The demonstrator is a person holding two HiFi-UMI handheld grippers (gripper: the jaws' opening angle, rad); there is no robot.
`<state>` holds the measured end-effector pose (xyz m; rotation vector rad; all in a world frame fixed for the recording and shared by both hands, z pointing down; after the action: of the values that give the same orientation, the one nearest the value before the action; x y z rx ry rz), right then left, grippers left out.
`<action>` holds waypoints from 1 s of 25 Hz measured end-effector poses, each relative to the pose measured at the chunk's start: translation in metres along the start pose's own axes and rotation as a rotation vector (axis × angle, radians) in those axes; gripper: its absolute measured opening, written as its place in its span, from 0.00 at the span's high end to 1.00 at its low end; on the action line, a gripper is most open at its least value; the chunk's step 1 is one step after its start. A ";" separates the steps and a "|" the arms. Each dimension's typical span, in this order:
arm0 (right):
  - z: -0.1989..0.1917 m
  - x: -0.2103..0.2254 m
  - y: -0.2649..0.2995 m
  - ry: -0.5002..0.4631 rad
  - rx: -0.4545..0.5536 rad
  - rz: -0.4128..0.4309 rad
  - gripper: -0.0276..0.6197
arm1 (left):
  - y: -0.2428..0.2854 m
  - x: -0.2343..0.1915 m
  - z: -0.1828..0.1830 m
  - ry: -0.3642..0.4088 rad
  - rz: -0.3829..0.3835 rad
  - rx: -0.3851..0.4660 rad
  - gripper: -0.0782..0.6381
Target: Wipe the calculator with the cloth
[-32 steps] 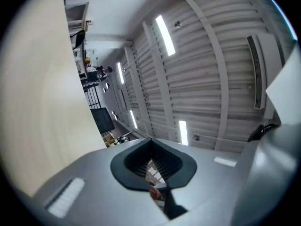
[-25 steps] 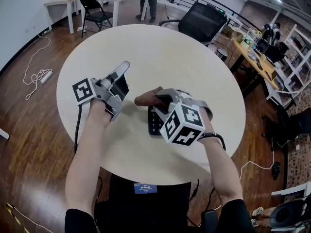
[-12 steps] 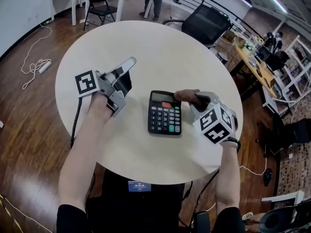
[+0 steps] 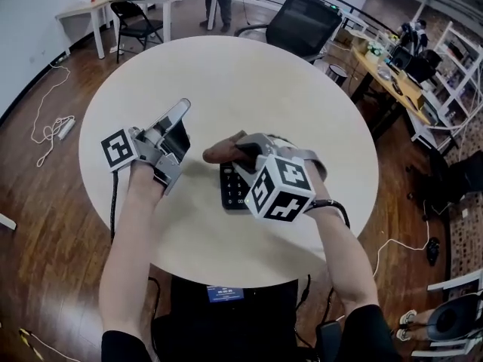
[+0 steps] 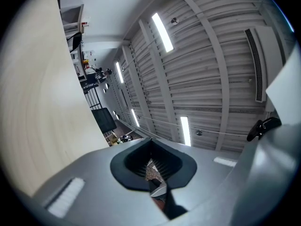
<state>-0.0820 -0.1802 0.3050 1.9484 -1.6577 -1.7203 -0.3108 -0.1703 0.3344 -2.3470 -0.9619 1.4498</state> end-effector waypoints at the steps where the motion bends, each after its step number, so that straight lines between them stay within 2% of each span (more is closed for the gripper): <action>1: -0.006 0.000 -0.004 0.024 0.000 0.003 0.80 | 0.000 0.000 0.000 0.002 0.001 -0.001 0.88; 7: -0.070 0.007 -0.034 0.199 -0.078 -0.029 0.80 | 0.001 0.001 0.001 0.003 0.007 -0.007 0.88; 10: -0.097 0.012 -0.045 0.245 -0.171 -0.074 0.80 | 0.000 0.001 0.002 0.005 0.007 -0.009 0.88; 12: -0.099 0.015 -0.050 0.259 -0.177 -0.106 0.80 | 0.001 0.002 0.001 0.004 0.009 -0.013 0.88; 15: -0.069 0.015 -0.048 0.212 -0.081 -0.100 0.80 | 0.001 0.002 0.001 0.002 0.009 -0.012 0.88; 18: -0.023 0.009 -0.033 0.103 -0.011 -0.064 0.80 | 0.001 0.001 0.001 0.002 0.003 -0.007 0.88; 21: 0.000 0.005 -0.008 0.013 -0.034 -0.051 0.80 | 0.001 -0.001 0.001 0.002 -0.003 -0.002 0.88; 25: 0.006 -0.004 0.000 -0.031 -0.063 -0.001 0.80 | 0.000 -0.001 0.000 0.003 0.003 -0.002 0.88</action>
<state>-0.0854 -0.1734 0.3053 1.9056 -1.5910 -1.7894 -0.3110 -0.1708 0.3347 -2.3526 -0.9590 1.4464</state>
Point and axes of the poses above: the fingertips, and each gripper's own axes: y forward along the fingers, x to its right, z out of its top, the point moved 10 cm from there along -y, backward along the fingers, and after that the axes turned 2 degrees about -z, right-handed, at the moved point
